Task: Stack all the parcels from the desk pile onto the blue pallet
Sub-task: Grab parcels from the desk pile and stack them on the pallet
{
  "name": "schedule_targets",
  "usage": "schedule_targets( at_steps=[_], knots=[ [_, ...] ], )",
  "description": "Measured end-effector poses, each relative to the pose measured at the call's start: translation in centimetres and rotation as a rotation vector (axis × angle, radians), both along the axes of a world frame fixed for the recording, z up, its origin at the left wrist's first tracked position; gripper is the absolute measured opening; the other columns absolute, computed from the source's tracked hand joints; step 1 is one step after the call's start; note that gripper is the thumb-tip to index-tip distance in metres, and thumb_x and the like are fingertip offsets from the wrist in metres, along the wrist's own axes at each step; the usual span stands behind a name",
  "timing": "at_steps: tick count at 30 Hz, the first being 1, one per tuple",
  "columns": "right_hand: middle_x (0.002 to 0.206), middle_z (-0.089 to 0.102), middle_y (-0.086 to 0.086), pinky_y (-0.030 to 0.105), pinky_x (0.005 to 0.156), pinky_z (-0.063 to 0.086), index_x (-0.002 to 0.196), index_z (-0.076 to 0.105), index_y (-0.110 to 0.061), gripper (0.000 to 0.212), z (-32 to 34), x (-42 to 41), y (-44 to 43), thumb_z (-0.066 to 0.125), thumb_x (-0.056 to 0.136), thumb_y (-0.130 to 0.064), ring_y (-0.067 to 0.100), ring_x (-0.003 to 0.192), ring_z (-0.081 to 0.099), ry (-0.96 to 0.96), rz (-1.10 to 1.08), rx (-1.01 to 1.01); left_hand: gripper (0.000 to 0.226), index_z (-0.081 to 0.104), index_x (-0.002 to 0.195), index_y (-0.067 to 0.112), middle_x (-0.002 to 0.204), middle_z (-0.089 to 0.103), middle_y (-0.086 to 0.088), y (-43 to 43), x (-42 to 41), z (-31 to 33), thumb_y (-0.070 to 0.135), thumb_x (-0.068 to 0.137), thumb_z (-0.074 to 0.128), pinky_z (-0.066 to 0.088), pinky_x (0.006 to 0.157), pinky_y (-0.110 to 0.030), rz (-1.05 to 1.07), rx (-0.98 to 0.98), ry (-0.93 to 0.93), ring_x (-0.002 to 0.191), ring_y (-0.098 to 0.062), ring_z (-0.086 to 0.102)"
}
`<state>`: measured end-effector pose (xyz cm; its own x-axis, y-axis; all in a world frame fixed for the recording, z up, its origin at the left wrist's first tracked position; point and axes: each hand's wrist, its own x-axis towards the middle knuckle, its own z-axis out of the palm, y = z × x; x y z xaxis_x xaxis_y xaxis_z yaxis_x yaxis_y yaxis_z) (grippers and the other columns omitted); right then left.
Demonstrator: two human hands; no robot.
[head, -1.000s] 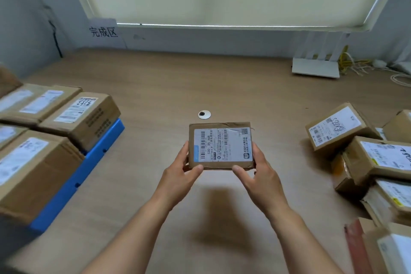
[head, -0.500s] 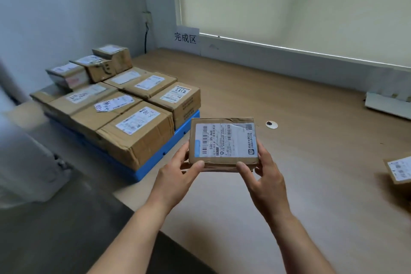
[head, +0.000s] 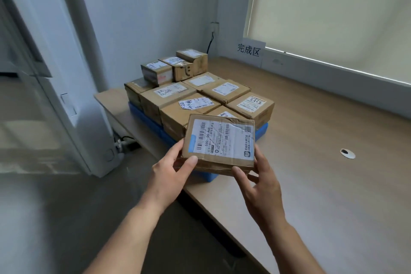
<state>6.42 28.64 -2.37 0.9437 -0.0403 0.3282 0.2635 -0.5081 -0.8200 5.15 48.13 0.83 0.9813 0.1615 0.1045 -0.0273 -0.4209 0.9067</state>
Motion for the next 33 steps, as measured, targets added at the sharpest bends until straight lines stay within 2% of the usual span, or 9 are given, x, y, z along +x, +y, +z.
schedule_targets(
  at_steps=[2, 6, 9, 12, 17, 23, 26, 29, 33],
  knots=[
    [0.136, 0.05, -0.004, 0.034, 0.093, 0.051, 0.146, 0.028, -0.034, 0.07, 0.0, 0.7, 2.0, 0.062, 0.085, -0.039, 0.006, 0.112, 0.053, 0.002, 0.035, -0.027, 0.044, 0.039, 0.129, 0.049, 0.109, 0.052, 0.033, 2.0, 0.1, -0.2, 0.034, 0.092, 0.056, 0.035, 0.091, -0.014, 0.048, -0.028, -0.003, 0.102, 0.012, 0.048],
    [0.136, 0.05, -0.008, 0.04, 0.096, 0.05, 0.142, 0.025, -0.045, 0.068, 0.0, 3.2, 5.7, 0.061, 0.084, -0.045, 0.007, 0.117, 0.051, -0.017, 0.081, -0.034, 0.043, 0.043, 0.126, 0.049, 0.107, 0.056, 0.031, 5.6, 1.4, -0.9, 0.031, 0.09, 0.059, 0.032, 0.072, 0.006, 0.138, -0.058, -0.033, 0.092, 0.025, 0.05],
    [0.139, 0.048, -0.01, 0.044, 0.099, 0.047, 0.143, 0.026, -0.045, 0.072, -0.3, 5.5, 8.5, 0.049, 0.077, -0.065, 0.008, 0.124, 0.048, -0.034, 0.108, -0.042, 0.042, 0.041, 0.124, 0.05, 0.107, 0.055, 0.03, 8.2, 3.1, -1.2, 0.031, 0.091, 0.058, 0.033, 0.068, 0.007, 0.178, -0.058, -0.032, 0.089, 0.029, 0.048],
    [0.14, 0.048, -0.011, 0.044, 0.1, 0.046, 0.143, 0.026, -0.045, 0.073, -0.6, 8.5, 11.4, 0.047, 0.078, -0.071, 0.009, 0.127, 0.046, -0.043, 0.137, -0.039, 0.043, 0.039, 0.128, 0.049, 0.108, 0.054, 0.029, 11.1, 5.5, -1.1, 0.033, 0.092, 0.056, 0.032, 0.07, 0.004, 0.21, -0.041, -0.032, 0.088, 0.026, 0.048],
    [0.14, 0.049, -0.001, 0.045, 0.098, 0.047, 0.142, 0.024, -0.038, 0.074, 0.0, 13.8, 16.4, 0.048, 0.08, -0.069, 0.016, 0.122, 0.051, -0.046, 0.15, -0.052, 0.045, 0.042, 0.134, 0.044, 0.115, 0.056, 0.024, 15.8, 10.5, -0.5, 0.035, 0.091, 0.055, 0.036, 0.082, -0.011, 0.233, -0.021, -0.029, 0.098, 0.017, 0.047],
    [0.141, 0.048, -0.004, 0.043, 0.096, 0.048, 0.136, 0.017, -0.047, 0.069, 0.6, 19.6, 21.3, 0.047, 0.076, -0.062, 0.011, 0.121, 0.05, -0.011, 0.18, -0.041, 0.047, 0.043, 0.135, 0.042, 0.125, 0.057, 0.017, 21.0, 16.7, 0.1, 0.038, 0.09, 0.056, 0.038, 0.105, -0.033, 0.267, 0.032, -0.003, 0.117, -0.006, 0.051],
    [0.139, 0.048, -0.006, 0.043, 0.094, 0.05, 0.139, 0.018, -0.047, 0.069, 0.2, 22.2, 23.1, 0.055, 0.081, -0.055, 0.009, 0.119, 0.05, -0.011, 0.173, -0.044, 0.048, 0.043, 0.137, 0.038, 0.125, 0.058, 0.014, 22.6, 19.4, 0.3, 0.037, 0.091, 0.056, 0.039, 0.105, -0.034, 0.263, 0.045, -0.009, 0.118, -0.009, 0.052],
    [0.137, 0.05, -0.005, 0.043, 0.093, 0.05, 0.146, 0.024, -0.038, 0.075, -0.2, 24.0, 24.6, 0.051, 0.079, -0.058, 0.01, 0.118, 0.05, 0.014, 0.149, -0.065, 0.049, 0.042, 0.138, 0.038, 0.128, 0.057, 0.013, 24.2, 21.3, -0.1, 0.038, 0.091, 0.054, 0.038, 0.104, -0.033, 0.248, 0.041, 0.009, 0.119, -0.009, 0.051],
    [0.132, 0.052, -0.004, 0.043, 0.091, 0.05, 0.146, 0.023, -0.037, 0.074, -0.2, 25.8, 27.0, 0.062, 0.082, -0.039, 0.011, 0.112, 0.051, 0.046, 0.122, -0.105, 0.052, 0.037, 0.14, 0.038, 0.131, 0.051, 0.013, 26.9, 24.1, -0.5, 0.042, 0.09, 0.053, 0.035, 0.099, -0.031, 0.23, 0.019, 0.041, 0.115, -0.006, 0.046]
  ],
)
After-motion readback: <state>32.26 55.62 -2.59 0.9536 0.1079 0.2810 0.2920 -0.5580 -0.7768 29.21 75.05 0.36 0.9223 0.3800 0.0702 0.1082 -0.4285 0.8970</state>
